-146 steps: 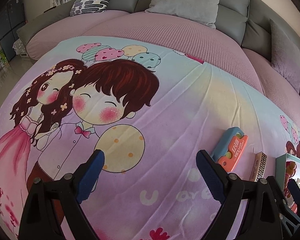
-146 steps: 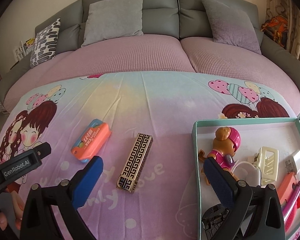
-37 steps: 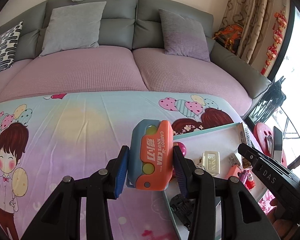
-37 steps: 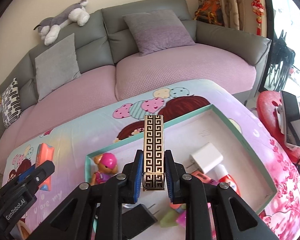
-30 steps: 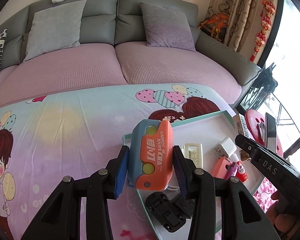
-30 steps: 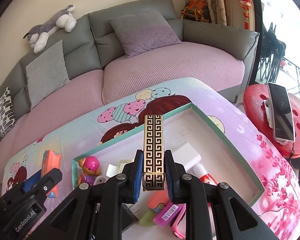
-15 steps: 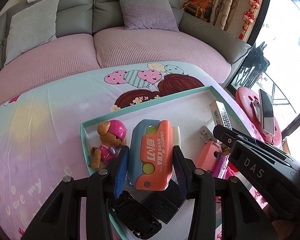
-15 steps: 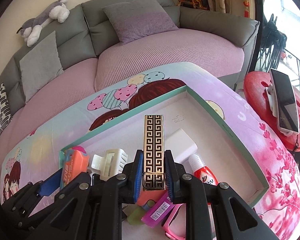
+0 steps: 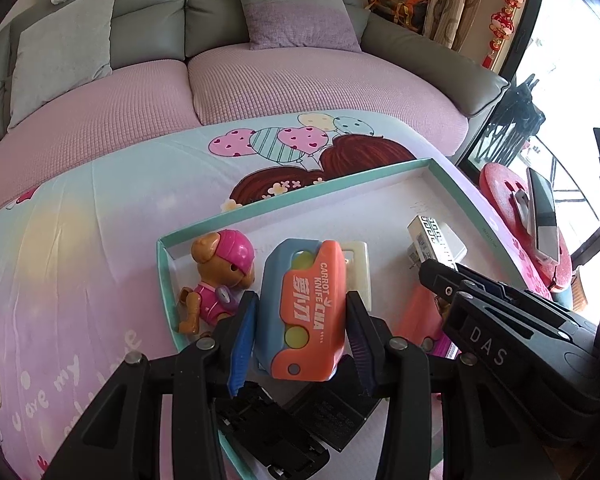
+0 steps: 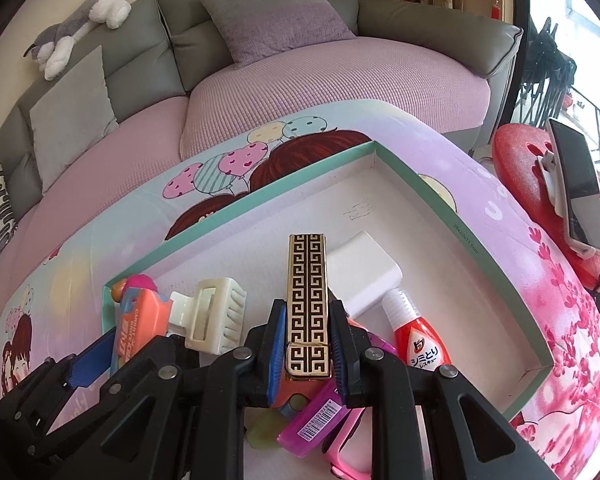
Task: Organize rigid objects
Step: 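Carry both boxes into the tray and open both tools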
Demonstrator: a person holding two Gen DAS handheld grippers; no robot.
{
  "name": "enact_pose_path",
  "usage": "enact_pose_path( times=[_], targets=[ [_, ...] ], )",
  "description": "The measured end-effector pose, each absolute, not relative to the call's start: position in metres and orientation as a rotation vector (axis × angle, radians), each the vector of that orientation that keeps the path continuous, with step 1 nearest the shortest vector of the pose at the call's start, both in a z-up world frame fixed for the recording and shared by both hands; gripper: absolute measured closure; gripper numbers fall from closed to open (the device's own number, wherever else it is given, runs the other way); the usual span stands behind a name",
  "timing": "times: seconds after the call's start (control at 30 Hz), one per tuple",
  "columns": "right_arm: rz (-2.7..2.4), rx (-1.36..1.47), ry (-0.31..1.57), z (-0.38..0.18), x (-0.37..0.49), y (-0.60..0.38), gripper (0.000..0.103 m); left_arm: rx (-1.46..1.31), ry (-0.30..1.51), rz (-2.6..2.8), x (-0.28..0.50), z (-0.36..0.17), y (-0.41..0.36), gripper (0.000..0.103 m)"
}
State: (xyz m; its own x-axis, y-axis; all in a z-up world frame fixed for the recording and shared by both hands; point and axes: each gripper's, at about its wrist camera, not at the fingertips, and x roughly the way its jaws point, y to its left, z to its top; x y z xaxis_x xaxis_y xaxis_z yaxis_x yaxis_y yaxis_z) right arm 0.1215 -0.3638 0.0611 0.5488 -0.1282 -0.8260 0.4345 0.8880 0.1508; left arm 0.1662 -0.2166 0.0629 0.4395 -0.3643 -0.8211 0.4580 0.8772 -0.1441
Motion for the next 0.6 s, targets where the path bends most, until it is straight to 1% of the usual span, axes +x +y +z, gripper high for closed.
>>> enact_pose_path(
  times=[0.03, 0.37, 0.43, 0.47, 0.5, 0.57, 0.6],
  targets=[
    [-0.342, 0.359, 0.94, 0.06, 0.122, -0.364, 0.078, 0.105, 0.997, -0.509, 0.167, 0.062, -0.216, 0.058],
    [-0.333, 0.344, 0.91, 0.072, 0.119, -0.36, 0.078, 0.104, 0.975, -0.502, 0.165, 0.071, -0.21, 0.056],
    [-0.328, 0.333, 0.9, 0.076, 0.118, -0.358, 0.078, 0.1, 0.966, -0.492, 0.165, 0.074, -0.206, 0.052],
    [-0.325, 0.33, 0.898, 0.077, 0.118, -0.356, 0.078, 0.097, 0.961, -0.483, 0.165, 0.076, -0.203, 0.046],
    [-0.322, 0.327, 0.9, 0.078, 0.118, -0.355, 0.078, 0.094, 0.957, -0.47, 0.166, 0.076, -0.2, 0.043],
    [-0.32, 0.313, 0.913, 0.076, 0.121, -0.352, 0.077, 0.093, 0.956, -0.438, 0.168, 0.077, -0.194, 0.043],
    [-0.321, 0.302, 0.923, 0.075, 0.122, -0.35, 0.074, 0.096, 0.956, -0.419, 0.17, 0.076, -0.19, 0.043]
  ],
)
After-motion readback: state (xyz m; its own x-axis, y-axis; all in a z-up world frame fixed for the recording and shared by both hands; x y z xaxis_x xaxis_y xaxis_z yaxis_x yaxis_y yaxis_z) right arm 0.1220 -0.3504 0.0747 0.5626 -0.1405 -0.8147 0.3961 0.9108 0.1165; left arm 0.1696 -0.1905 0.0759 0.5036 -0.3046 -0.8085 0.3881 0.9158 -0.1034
